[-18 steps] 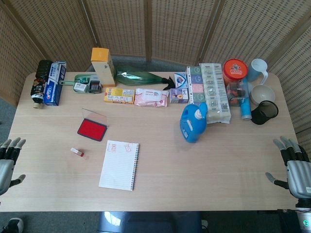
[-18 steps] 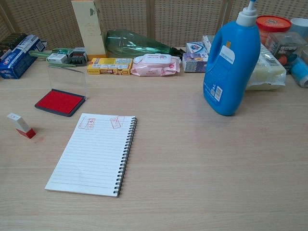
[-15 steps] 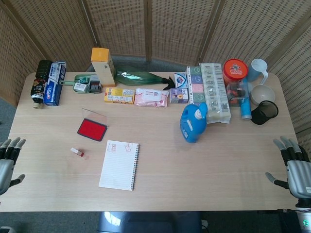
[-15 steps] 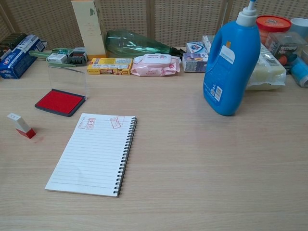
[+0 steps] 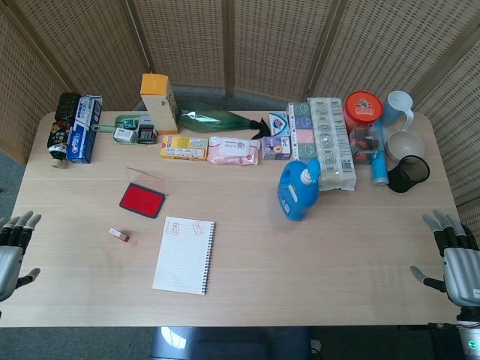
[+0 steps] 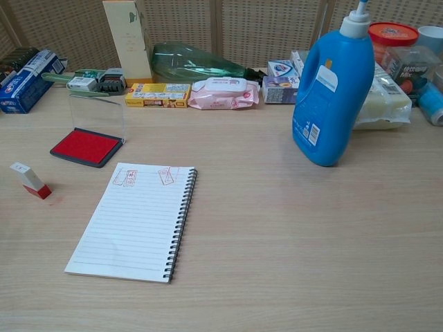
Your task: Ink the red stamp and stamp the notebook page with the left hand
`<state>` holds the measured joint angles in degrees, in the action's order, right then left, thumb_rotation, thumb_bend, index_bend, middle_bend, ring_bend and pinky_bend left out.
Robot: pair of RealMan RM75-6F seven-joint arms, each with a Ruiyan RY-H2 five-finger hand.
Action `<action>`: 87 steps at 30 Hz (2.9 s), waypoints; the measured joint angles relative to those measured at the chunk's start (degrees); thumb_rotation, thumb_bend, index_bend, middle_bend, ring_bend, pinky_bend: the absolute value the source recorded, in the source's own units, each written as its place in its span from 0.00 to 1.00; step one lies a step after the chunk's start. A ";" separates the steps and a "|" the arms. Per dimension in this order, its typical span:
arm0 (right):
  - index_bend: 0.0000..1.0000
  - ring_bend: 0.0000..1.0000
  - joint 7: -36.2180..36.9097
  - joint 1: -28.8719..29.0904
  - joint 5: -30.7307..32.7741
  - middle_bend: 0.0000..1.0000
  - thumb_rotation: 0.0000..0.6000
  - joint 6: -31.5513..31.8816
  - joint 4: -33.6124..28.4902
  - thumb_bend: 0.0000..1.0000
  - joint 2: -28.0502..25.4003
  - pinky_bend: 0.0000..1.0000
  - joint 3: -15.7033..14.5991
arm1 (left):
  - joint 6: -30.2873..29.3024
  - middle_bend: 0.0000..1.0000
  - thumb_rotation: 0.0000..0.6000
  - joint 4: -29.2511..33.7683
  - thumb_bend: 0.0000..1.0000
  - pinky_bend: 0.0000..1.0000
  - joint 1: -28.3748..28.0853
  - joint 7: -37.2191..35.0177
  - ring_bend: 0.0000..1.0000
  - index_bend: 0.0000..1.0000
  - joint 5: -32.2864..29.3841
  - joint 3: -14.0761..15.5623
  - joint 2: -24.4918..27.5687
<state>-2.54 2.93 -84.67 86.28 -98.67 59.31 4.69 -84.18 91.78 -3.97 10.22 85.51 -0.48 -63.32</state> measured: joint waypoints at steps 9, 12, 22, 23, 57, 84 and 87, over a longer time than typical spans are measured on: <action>0.08 0.01 1.20 -0.16 0.25 0.03 1.00 0.36 -0.29 0.00 -0.52 0.09 0.32 | -2.51 1.00 1.00 -7.40 0.00 1.00 -0.93 -3.63 1.00 0.34 2.12 -1.49 -4.80; 0.07 0.01 1.39 -0.13 0.50 0.03 1.00 0.21 -0.13 0.00 -0.58 0.09 0.40 | -4.30 1.00 1.00 -10.21 0.00 1.00 -1.07 -5.24 1.00 0.35 3.08 -2.07 -7.14; 0.07 0.01 0.90 -0.02 0.31 0.03 1.00 0.01 -0.27 0.00 -0.36 0.09 0.26 | -4.83 1.00 1.00 -11.40 0.00 1.00 -1.25 -5.78 1.00 0.35 3.97 -2.06 -7.94; 0.07 0.01 0.93 -0.01 0.36 0.03 1.00 0.00 -0.29 0.00 -0.38 0.09 0.28 | -4.55 1.00 1.00 -11.47 0.00 1.00 -1.33 -5.87 1.00 0.35 3.91 -2.02 -7.94; 0.07 0.01 1.37 0.50 1.88 0.03 1.00 -1.62 0.26 0.00 -0.44 0.09 0.50 | 7.92 1.00 1.00 -14.39 0.34 1.00 -10.15 -2.82 1.00 0.46 1.65 -2.40 -14.84; 0.07 0.01 2.09 0.63 2.53 0.03 1.00 -2.05 0.66 0.00 -0.63 0.09 0.69 | 11.99 1.00 1.00 -20.51 0.32 1.00 -13.88 -1.78 1.00 0.47 -1.34 -3.18 -22.04; 0.07 0.01 2.16 0.63 2.52 0.03 1.00 -2.03 0.62 0.00 -0.67 0.09 0.70 | 12.19 1.00 1.00 -20.93 0.32 1.00 -14.14 -1.83 1.00 0.47 -1.44 -3.09 -22.45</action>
<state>-0.38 3.55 -82.15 84.25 -98.05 58.64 5.39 -71.99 70.85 -18.10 8.38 84.06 -3.58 -85.77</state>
